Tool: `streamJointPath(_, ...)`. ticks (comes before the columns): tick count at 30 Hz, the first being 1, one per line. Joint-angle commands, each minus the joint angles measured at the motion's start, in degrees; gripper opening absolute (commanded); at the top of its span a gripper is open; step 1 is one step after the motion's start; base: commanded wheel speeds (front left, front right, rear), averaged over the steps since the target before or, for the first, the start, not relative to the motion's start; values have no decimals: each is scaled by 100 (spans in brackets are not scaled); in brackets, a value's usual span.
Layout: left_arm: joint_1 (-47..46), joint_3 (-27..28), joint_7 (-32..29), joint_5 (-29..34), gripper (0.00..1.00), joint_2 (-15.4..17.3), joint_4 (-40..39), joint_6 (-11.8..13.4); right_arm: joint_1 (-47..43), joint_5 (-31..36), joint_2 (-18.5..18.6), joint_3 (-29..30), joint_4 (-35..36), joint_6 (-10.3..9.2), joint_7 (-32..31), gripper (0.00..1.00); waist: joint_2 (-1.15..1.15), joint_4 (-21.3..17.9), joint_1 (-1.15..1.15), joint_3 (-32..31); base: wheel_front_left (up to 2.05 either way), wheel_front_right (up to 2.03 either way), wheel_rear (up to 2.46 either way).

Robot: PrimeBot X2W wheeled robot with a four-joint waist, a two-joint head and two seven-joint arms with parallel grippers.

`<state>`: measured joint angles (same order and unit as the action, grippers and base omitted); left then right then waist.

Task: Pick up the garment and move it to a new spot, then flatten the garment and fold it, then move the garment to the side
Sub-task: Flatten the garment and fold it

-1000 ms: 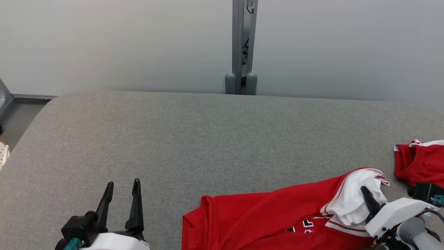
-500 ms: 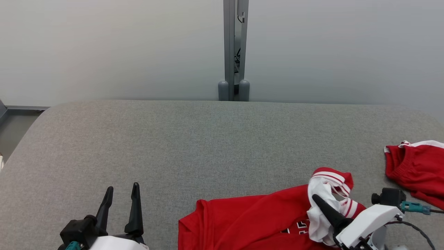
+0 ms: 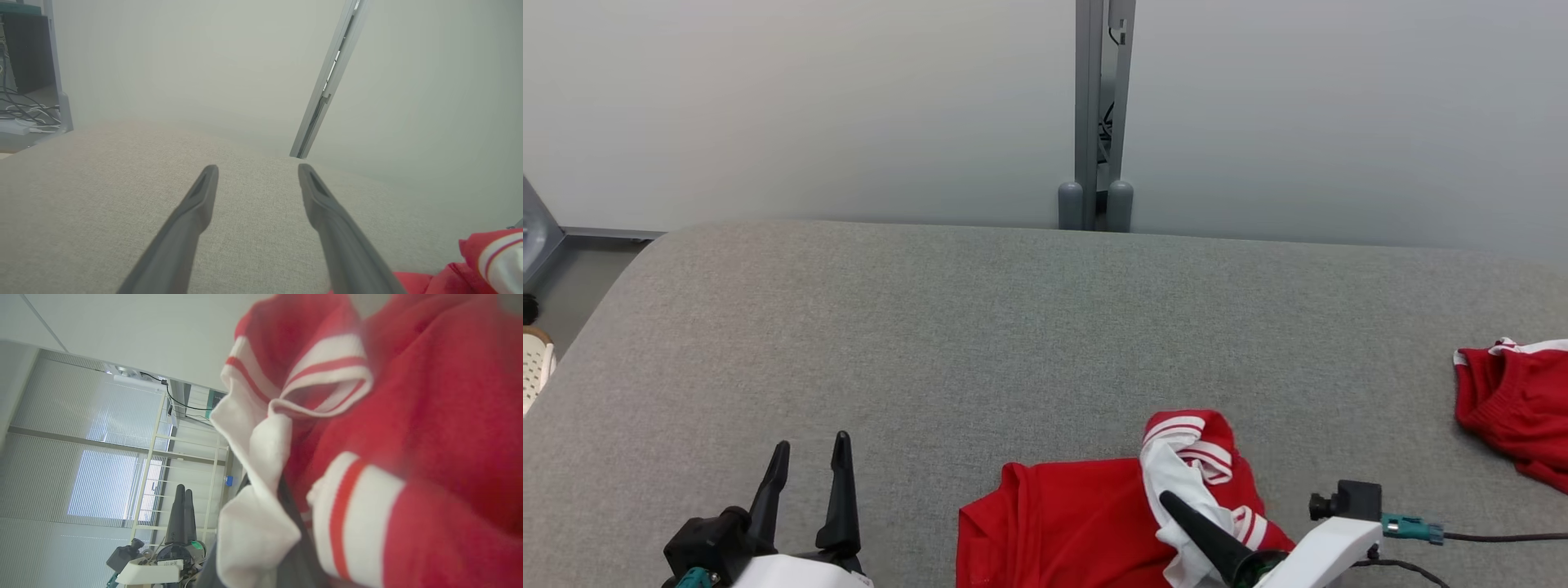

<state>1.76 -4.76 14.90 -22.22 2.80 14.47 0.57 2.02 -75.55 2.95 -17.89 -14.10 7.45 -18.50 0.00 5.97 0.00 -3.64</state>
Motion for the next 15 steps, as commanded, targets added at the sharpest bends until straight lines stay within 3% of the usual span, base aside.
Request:
streamJointPath(1,-95,27,21,-41,100,23,8,6,73,-240,13,-188,13,8,182,0,0,48,0,12,0,0,0)
streamJointPath(12,-118,-31,21,-69,100,22,25,23,668,-666,12,-1279,-469,11,798,0,0,264,0,126,0,0,0)
streamJointPath(15,-131,-50,21,-80,100,22,37,17,914,-511,15,-1597,-761,12,946,0,0,354,0,177,0,0,0)
